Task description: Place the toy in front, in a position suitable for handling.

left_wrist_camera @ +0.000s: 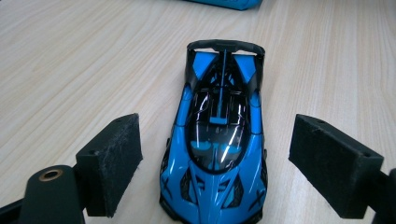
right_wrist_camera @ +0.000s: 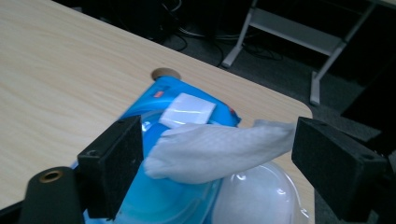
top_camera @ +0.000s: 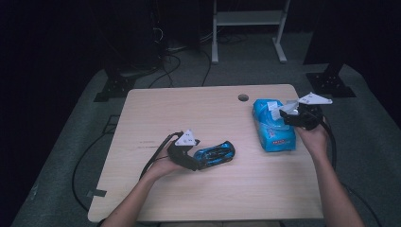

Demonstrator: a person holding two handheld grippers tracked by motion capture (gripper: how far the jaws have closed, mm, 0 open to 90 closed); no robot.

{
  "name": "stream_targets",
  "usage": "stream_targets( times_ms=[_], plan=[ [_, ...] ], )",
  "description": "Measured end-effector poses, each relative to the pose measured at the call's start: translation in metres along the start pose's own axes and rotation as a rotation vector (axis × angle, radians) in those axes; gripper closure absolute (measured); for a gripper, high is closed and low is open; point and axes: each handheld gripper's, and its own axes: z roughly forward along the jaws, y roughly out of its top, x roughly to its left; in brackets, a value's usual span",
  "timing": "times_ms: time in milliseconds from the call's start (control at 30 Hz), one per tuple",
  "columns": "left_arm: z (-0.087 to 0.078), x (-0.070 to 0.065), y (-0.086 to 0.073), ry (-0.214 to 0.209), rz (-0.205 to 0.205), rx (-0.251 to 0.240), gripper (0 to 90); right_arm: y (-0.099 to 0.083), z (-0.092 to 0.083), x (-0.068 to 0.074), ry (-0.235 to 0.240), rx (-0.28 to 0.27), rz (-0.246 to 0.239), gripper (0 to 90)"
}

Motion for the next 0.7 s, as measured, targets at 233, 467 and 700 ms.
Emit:
stream_targets(
  times_ms=[233,467,700],
  plan=[
    [-0.004,0.003,-0.008,0.003,-0.017,-0.006,16.2,-0.007,0.017,-0.008,-0.003,0.018,0.052,32.0],
    [-0.007,0.004,-0.015,0.011,-0.023,-0.017,16.2,-0.010,0.022,-0.003,0.096,0.071,0.092,71.9],
    [-0.010,0.005,-0.022,0.028,-0.039,-0.017,16.2,0.004,0.005,0.012,0.228,0.035,0.116,87.7]
  ],
)
